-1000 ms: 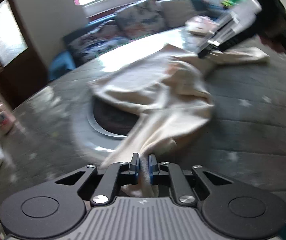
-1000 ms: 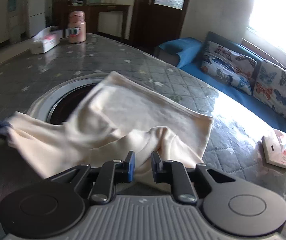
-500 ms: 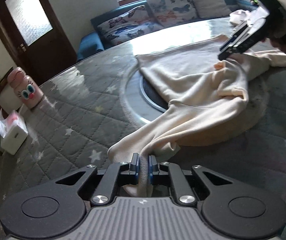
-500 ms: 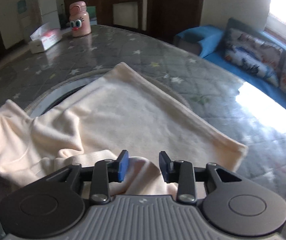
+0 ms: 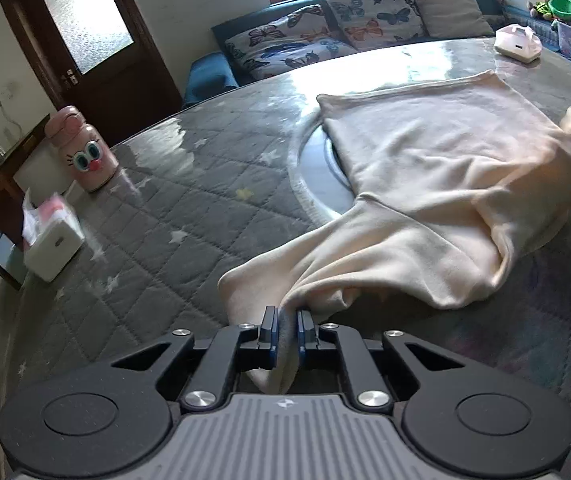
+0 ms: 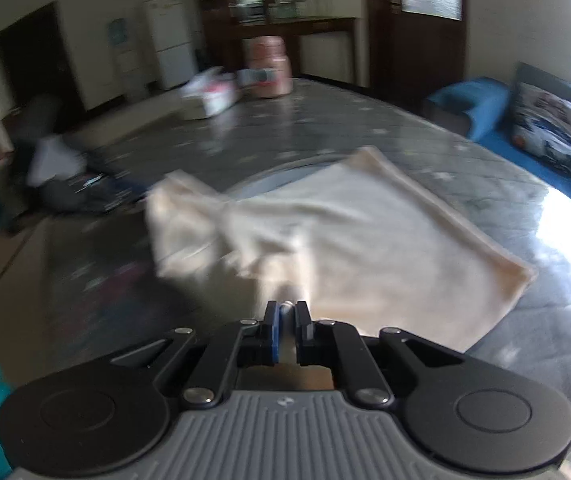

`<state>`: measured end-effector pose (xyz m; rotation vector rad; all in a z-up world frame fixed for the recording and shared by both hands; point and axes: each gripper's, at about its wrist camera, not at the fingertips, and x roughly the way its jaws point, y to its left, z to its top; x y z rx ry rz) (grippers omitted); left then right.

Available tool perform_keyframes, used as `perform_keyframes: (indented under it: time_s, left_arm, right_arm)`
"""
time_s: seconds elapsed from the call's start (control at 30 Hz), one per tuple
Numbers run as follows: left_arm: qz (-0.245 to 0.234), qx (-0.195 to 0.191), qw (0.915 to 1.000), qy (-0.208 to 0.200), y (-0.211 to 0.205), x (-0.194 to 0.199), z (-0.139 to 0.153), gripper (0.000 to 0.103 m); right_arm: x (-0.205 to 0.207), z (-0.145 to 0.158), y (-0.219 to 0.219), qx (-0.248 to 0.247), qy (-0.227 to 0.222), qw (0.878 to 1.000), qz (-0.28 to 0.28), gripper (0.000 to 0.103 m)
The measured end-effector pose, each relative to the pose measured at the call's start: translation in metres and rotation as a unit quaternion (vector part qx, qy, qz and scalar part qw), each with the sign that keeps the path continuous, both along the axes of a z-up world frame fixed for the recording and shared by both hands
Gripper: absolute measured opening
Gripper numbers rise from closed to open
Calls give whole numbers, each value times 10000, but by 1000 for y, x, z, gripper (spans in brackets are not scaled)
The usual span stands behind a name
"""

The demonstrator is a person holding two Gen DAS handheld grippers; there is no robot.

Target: Fold clothes

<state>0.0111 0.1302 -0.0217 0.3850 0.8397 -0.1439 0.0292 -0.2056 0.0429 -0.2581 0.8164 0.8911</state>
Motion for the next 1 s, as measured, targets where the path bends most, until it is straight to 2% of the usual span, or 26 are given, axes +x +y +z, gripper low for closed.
perform_keyframes:
  time_s: [0.07,0.2,0.33,0.4,0.47,0.5,0.57,0.6,0.63,0.67,0.7,0.8,0.83,0.87,0.9,0.93,0.97,1.0]
  left_arm:
    - [72,21,10000,-5,8,-3,1,10]
    - [266,111,9995,96,26,-10,-3,10]
    - [387,41,9992,119,41,-24,0,10]
    - [214,-131,9997,33,35,-35,9,11]
    - [-104,-301,9995,-89,17,-44,17,13]
    - [-263,-386,9988,-151,7,-48,21,13]
    - [-628,-582,9960,-236,-16,-54,27,24]
    - [-884,-609,9939,-272,-29,-58,28,28]
    - [-1141,-634,9910,-307,-42,-61,28,39]
    - [-1380,-560,9882,-356,-55,-64,25,45]
    - [-1617,-484,9848,-406,-69,-67,22,45]
    - [-2019,-285,9781,-406,-96,-65,8,45]
    - [-2089,-256,9767,-421,-104,-64,3,45]
    - [-2176,-247,9749,-409,-110,-62,-1,43]
    - [-2241,-271,9735,-377,-113,-60,-4,38]
    - [-2306,-296,9720,-345,-117,-59,-8,23]
    - [-2353,-312,9708,-340,-117,-59,-9,14]
    - [-2401,-329,9696,-335,-117,-60,-11,13]
  right_arm:
    - [-29,0,3,22,55,9997,236,6]
    - [-83,-25,9,-305,391,9960,737,3]
    - [-111,-31,8,-537,176,9957,731,5]
    - [-113,-23,6,-474,-61,9976,509,12]
    - [-113,-27,18,-563,-304,9966,514,28]
    - [-113,-28,25,-607,-425,9959,517,29]
    - [-113,-32,37,-696,-668,9940,523,43]
    - [-113,-34,44,-740,-789,9927,525,45]
    - [-113,-35,50,-784,-910,9914,528,48]
    - [-112,-37,56,-828,-1031,9898,530,48]
    - [-112,-39,63,-872,-1151,9881,532,48]
    - [-113,-55,77,-1237,-1392,9812,504,44]
    - [-113,-60,79,-1244,-1384,9811,527,38]
    - [-113,-62,79,-1220,-1346,9820,511,18]
    - [-112,-65,79,-1196,-1308,9829,496,13]
    - [-112,-67,80,-1171,-1270,9838,480,10]
    - [-113,-67,79,-1150,-1299,9838,453,5]
    - [-115,-65,76,-1089,-1321,9841,471,5]
